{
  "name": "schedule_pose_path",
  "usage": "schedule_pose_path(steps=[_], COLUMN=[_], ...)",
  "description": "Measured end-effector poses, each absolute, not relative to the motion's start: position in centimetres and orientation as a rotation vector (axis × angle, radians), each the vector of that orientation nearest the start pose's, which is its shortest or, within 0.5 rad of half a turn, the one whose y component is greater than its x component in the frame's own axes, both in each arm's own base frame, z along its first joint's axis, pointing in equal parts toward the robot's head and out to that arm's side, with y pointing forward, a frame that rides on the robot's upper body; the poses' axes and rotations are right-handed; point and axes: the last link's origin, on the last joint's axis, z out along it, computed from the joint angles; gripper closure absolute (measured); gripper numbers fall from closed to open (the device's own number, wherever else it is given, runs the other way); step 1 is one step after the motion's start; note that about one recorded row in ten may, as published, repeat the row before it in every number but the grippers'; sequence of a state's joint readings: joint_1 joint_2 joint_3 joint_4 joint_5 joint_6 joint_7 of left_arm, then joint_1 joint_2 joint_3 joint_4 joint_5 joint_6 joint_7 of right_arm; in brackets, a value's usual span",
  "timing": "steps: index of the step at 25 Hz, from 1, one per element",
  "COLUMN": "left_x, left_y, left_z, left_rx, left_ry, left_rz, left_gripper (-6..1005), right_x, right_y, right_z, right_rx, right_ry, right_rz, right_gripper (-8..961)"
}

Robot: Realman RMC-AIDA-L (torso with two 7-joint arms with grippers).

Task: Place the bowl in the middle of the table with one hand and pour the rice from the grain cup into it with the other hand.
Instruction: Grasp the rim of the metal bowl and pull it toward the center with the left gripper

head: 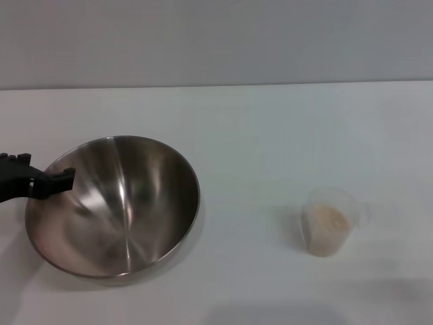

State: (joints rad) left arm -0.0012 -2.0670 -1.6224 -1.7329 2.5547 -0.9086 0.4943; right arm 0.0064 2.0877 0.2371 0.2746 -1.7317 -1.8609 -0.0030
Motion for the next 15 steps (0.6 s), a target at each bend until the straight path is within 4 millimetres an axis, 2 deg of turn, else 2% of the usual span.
schedule_pose_path(steps=[15], left_x=[-26.1], left_y=[31.7], left_z=[4.4], left_rx=[-2.055], left_ry=[-0.932], left_rz=[0.029], left_gripper=[197], right_x=[34.2], right_y=[15.2], right_z=[0.5], right_rx=[-1.288], right_ry=[0.357], right_rz=[0.815], right_gripper=[116])
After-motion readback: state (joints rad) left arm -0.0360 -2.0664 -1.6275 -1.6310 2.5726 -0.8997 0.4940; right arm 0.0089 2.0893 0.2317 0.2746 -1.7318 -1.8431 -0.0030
